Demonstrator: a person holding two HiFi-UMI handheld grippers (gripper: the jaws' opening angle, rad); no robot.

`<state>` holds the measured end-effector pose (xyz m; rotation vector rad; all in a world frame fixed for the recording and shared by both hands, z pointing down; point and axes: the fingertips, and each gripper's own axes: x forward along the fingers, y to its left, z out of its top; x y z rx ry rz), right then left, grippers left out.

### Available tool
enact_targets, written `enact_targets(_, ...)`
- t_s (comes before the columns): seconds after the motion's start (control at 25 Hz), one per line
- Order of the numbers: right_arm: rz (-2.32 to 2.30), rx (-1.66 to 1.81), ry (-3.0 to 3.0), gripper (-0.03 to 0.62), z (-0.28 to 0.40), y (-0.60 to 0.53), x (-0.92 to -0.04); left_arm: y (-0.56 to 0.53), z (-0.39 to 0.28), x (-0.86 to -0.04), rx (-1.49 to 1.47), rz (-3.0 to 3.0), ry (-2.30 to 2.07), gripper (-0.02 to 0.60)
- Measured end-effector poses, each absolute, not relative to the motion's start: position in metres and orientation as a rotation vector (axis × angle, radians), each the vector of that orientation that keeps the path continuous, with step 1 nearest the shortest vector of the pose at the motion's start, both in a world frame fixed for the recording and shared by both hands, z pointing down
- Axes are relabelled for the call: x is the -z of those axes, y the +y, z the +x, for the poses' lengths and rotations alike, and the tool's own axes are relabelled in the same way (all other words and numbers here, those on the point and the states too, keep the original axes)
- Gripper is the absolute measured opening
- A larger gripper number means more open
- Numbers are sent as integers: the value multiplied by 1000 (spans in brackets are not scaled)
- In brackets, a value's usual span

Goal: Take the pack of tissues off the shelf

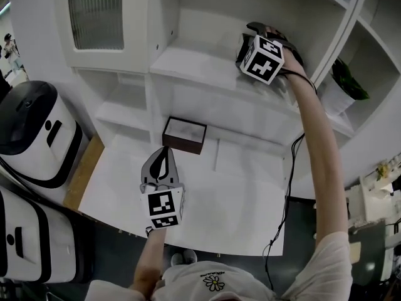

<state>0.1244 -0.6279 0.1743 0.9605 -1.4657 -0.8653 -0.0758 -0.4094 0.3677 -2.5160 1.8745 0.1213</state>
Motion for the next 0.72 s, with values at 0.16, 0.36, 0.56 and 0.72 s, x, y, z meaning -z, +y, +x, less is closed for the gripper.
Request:
enact_targets(0.16,1004,858,-1466,511,128,-643,-174,-416,-74,-372,-102,-2523,1880,-2)
enact_targets(0.36,1078,821,-1503,500,135,-655,-172,-420,-68,-371,-103,-2531,1862,-2)
enact_targets(0.56,1146,754,-1645,413,136,-653,-178,-423,-63,-375,-92,-2546,1853,-2)
enact_targets(0.72,1125,729,-1655,357,134,-652,-183,-425,-61,-378,-81,-2548,1853,-1)
